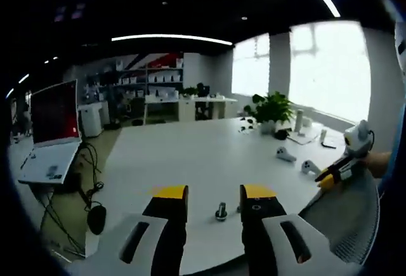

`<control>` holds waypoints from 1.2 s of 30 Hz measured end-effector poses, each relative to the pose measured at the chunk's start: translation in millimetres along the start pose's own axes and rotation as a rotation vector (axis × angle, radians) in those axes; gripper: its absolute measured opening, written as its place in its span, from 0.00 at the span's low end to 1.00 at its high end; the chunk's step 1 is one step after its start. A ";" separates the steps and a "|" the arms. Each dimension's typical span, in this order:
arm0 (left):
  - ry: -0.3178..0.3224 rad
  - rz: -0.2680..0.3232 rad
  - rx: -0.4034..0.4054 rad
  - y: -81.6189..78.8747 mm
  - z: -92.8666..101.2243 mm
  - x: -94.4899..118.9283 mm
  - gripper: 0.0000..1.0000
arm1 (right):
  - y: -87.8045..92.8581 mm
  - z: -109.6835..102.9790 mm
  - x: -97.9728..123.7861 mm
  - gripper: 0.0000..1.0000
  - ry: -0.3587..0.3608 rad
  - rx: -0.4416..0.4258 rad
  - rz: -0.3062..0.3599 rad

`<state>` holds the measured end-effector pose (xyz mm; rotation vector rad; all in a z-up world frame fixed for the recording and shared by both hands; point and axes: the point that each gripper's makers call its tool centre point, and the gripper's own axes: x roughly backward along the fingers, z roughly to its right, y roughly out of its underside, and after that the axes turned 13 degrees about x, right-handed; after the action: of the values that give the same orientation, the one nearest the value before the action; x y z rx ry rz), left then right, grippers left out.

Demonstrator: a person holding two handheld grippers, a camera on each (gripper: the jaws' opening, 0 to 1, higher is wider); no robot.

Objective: Place the washer onto the threaded stud by aligning its center hole with the stud, sliding it down to the base, and recovering from edge contact or off-axis alignment until the washer reaches the visible bottom stop.

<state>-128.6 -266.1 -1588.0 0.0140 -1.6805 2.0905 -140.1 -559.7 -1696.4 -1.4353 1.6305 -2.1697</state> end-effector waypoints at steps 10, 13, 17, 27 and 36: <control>-0.145 0.076 0.047 32.2 -4.1 0.4 0.70 | -11.3 -8.2 2.4 0.20 -0.046 0.045 0.072; -0.155 0.103 0.071 34.2 -4.9 -3.5 0.85 | -13.8 -8.0 3.5 0.21 -0.042 0.050 0.092; -0.208 0.121 0.024 32.4 -11.3 -3.0 0.93 | -14.9 -8.9 3.5 0.23 -0.052 0.051 0.100; -0.213 0.073 0.051 42.1 -15.4 -5.7 0.97 | -20.9 -9.8 4.7 0.30 -0.045 0.068 0.135; -0.250 0.047 0.062 46.8 -21.5 -3.8 0.95 | -22.5 -4.7 5.7 0.38 -0.011 0.067 0.145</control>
<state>-135.8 -254.6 -1637.8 0.2680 -1.7698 2.2528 -136.6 -549.7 -1675.3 -1.2664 1.5884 -2.1120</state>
